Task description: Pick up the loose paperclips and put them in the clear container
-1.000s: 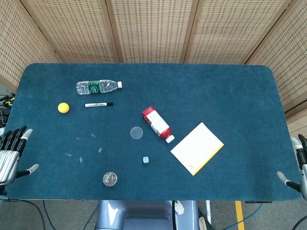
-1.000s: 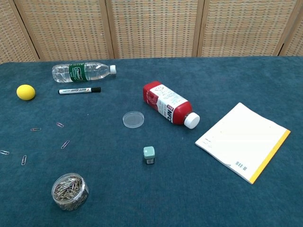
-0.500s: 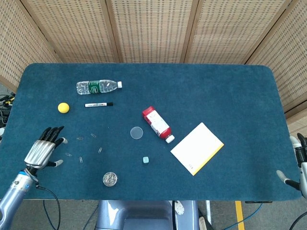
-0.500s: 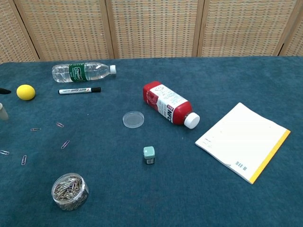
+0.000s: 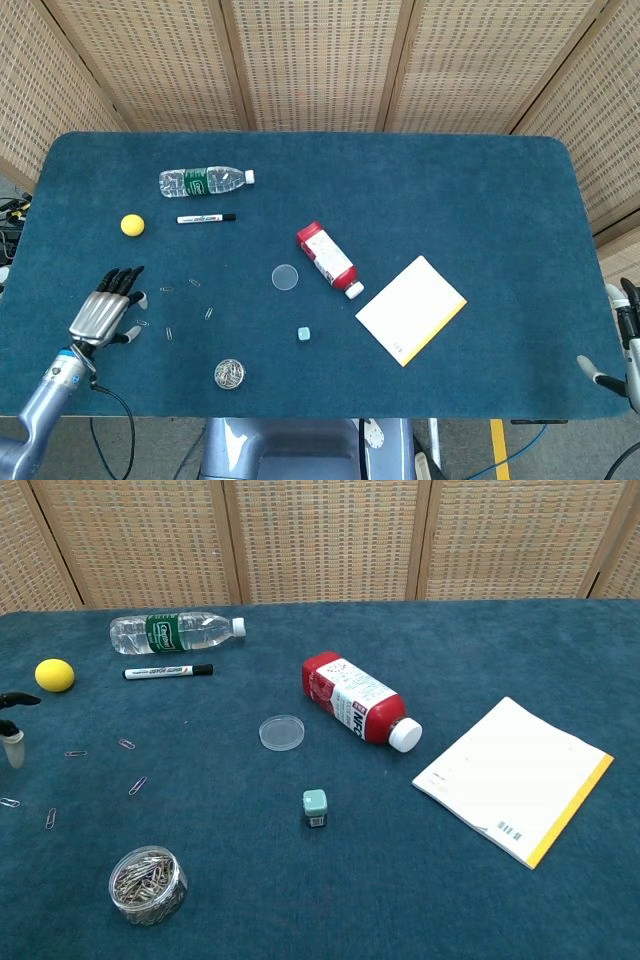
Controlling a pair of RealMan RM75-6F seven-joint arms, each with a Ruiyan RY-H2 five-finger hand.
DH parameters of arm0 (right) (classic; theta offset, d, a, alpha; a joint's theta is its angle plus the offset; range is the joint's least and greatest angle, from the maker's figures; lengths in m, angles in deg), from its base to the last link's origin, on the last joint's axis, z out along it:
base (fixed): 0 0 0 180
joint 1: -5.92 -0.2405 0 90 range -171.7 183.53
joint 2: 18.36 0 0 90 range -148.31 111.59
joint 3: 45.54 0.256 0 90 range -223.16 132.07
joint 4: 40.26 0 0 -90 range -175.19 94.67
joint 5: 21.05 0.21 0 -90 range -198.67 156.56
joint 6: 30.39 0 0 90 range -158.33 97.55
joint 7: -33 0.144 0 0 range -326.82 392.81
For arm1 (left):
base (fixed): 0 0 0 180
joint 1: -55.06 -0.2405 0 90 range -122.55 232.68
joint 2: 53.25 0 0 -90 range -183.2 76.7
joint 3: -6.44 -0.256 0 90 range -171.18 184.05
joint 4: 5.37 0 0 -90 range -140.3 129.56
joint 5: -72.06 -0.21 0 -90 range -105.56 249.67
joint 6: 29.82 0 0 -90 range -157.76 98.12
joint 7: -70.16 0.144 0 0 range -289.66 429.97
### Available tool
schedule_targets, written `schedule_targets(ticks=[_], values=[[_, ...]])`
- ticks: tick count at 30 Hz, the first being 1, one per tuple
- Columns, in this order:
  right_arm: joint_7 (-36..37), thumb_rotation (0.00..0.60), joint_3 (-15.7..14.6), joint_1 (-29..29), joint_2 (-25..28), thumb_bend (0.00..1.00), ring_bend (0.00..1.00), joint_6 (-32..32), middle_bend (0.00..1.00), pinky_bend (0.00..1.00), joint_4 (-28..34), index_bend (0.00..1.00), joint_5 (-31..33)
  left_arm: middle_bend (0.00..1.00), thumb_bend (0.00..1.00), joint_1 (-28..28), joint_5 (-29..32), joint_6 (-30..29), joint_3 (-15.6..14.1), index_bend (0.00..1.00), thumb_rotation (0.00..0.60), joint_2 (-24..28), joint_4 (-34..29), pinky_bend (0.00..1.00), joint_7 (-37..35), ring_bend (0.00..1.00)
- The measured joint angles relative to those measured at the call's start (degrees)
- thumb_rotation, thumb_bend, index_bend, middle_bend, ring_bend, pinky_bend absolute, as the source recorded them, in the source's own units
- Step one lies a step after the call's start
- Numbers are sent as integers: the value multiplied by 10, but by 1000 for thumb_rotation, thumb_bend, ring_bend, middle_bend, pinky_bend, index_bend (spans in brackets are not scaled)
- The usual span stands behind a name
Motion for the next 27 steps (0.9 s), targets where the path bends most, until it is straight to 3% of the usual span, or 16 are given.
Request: schedule_targets(ticks=[27], values=[[2, 600, -2, -1, 2, 0, 0, -4, 0, 0, 1, 0, 2, 0, 387, 11, 29, 36, -11, 496, 600, -13, 27, 0, 10, 0]])
